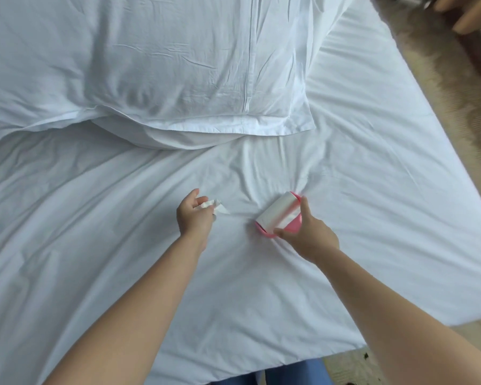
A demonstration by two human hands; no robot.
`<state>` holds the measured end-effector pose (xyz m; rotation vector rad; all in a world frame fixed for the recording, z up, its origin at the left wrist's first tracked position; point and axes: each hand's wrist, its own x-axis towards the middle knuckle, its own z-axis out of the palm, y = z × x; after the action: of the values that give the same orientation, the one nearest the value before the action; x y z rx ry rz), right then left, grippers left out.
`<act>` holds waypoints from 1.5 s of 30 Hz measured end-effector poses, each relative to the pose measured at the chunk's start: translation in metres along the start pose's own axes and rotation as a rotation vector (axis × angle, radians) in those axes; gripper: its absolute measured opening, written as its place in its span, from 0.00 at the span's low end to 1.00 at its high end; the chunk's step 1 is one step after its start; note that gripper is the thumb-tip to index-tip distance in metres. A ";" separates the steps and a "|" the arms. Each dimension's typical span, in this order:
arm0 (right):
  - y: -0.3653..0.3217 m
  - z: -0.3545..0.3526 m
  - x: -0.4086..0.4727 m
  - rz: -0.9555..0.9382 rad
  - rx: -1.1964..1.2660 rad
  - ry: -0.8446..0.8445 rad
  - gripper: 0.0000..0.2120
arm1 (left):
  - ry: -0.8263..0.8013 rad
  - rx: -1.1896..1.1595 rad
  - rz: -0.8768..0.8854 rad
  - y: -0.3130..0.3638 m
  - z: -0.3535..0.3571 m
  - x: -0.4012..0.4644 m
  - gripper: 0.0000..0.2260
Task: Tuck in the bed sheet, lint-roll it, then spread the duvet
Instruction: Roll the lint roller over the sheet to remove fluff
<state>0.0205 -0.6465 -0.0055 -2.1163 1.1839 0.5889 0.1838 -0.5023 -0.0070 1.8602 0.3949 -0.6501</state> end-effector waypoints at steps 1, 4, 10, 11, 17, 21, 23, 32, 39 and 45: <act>0.012 0.000 -0.011 0.025 -0.006 -0.001 0.48 | 0.007 0.004 -0.010 0.001 0.001 -0.003 0.21; 0.030 0.002 -0.035 0.069 -0.027 -0.004 0.47 | -0.013 0.072 0.012 0.000 -0.001 -0.010 0.10; -0.012 -0.001 0.004 0.022 0.036 -0.006 0.47 | -0.052 0.120 0.067 -0.005 -0.004 -0.010 0.12; -0.023 -0.002 0.011 0.000 0.058 -0.004 0.46 | -0.056 0.115 0.070 -0.006 -0.003 -0.009 0.13; -0.027 -0.009 0.001 -0.030 0.271 0.061 0.37 | -0.058 0.192 0.123 0.001 0.005 -0.019 0.17; -0.001 -0.021 -0.016 0.007 0.415 0.158 0.09 | -0.241 0.153 0.067 0.024 0.020 -0.037 0.17; 0.010 -0.028 -0.017 0.066 0.445 0.157 0.07 | -0.313 0.214 0.083 0.029 0.031 -0.041 0.25; 0.008 -0.044 0.034 0.149 0.280 0.032 0.22 | -0.263 0.334 0.219 0.013 0.068 -0.023 0.12; -0.025 -0.073 0.115 0.160 0.357 0.022 0.18 | -0.150 0.336 0.257 0.016 0.090 0.007 0.03; 0.010 -0.037 0.060 0.157 0.283 0.008 0.17 | -0.135 0.506 0.419 0.021 0.094 0.005 0.06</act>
<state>0.0443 -0.7113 -0.0217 -1.8023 1.3606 0.4515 0.1758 -0.5978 -0.0207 2.2655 -0.2748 -0.6142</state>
